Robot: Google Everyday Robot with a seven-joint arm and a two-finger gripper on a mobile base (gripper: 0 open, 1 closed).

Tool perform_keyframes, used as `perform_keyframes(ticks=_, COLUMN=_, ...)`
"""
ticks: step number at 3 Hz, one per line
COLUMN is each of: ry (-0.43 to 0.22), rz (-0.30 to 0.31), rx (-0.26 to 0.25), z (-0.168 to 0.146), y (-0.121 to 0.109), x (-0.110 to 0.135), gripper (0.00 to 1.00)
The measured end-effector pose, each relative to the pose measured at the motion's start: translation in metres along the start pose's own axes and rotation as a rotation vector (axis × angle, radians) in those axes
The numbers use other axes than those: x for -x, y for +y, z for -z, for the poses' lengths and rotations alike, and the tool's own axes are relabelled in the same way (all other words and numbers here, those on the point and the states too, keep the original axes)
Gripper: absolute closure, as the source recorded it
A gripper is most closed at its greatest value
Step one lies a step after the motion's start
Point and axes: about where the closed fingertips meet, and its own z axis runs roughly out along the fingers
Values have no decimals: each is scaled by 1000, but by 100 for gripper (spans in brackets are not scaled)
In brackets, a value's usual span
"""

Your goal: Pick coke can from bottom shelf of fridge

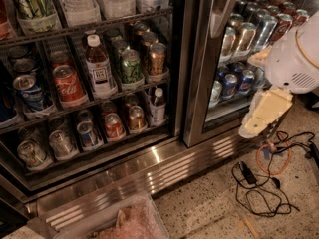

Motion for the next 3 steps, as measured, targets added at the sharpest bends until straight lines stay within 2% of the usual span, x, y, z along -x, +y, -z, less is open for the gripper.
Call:
perform_keyframes(ticks=1, ry=-29, rz=-11, rx=-12, z=-14, y=-6, x=9, gripper=0)
perform_keyframes(ticks=3, ry=-119, rz=-24, rx=53, z=-71, y=-11, x=32, gripper=0)
